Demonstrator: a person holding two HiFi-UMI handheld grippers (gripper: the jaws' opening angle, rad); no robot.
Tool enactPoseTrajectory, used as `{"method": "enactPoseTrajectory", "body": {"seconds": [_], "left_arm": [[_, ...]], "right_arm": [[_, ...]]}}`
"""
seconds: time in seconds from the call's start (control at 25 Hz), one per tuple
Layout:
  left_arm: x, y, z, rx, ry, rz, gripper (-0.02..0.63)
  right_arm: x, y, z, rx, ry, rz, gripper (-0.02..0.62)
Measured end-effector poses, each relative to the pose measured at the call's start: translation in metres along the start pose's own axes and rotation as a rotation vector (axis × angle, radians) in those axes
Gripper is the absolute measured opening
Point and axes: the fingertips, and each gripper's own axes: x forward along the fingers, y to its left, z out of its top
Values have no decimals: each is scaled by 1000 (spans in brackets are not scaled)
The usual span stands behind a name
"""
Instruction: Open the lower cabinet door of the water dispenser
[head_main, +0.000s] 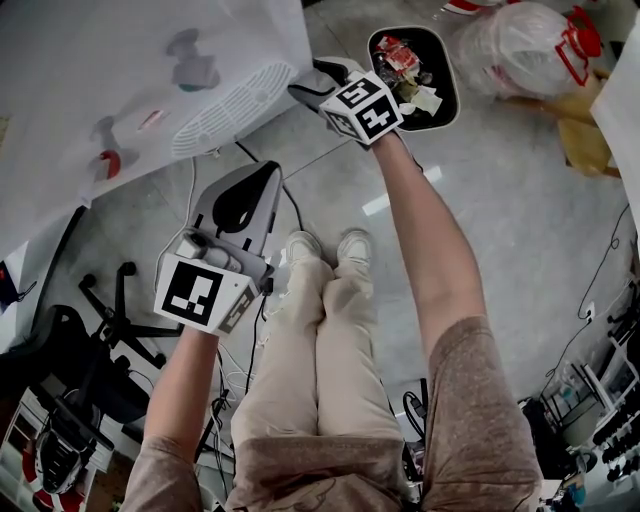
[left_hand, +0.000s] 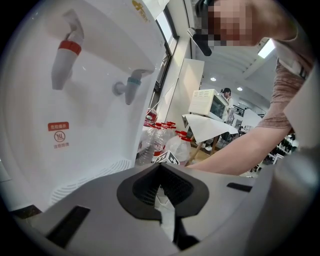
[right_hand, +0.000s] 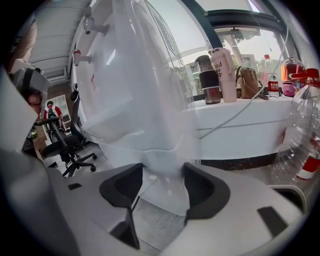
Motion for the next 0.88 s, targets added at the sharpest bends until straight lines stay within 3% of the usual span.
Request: {"method": "enactPoseTrajectory", "body": {"seconds": [0.56, 0.88], "left_arm": [[-7, 0, 3, 0, -2, -7, 12], [-8, -1, 6, -7, -11, 0, 12]], "right_arm": [[-2, 1, 0, 19, 5, -54, 244], [-21, 14, -19, 39, -6, -66, 225]]}}
